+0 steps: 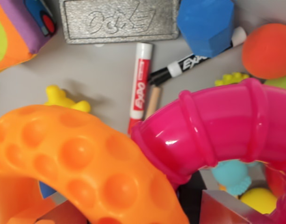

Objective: Pick an object from the bin

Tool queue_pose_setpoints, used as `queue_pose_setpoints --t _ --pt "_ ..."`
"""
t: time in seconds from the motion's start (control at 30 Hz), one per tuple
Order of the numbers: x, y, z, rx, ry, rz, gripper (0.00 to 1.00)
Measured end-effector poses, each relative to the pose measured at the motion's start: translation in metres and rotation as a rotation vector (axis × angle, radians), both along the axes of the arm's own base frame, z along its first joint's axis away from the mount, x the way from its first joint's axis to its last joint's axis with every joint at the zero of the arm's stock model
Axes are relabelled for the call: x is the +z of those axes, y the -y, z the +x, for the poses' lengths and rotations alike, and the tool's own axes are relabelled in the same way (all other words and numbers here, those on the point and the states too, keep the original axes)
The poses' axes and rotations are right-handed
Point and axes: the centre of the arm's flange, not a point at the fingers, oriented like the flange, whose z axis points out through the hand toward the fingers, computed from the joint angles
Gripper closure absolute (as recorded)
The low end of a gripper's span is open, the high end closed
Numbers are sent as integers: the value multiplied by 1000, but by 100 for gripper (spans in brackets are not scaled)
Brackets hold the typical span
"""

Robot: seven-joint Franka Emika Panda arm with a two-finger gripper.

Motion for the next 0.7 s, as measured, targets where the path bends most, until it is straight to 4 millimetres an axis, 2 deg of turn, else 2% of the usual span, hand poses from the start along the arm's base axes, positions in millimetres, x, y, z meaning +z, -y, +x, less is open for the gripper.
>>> queue_pose_setpoints --t 0.7 --pt "66 0 -1 0 -6 -1 100"
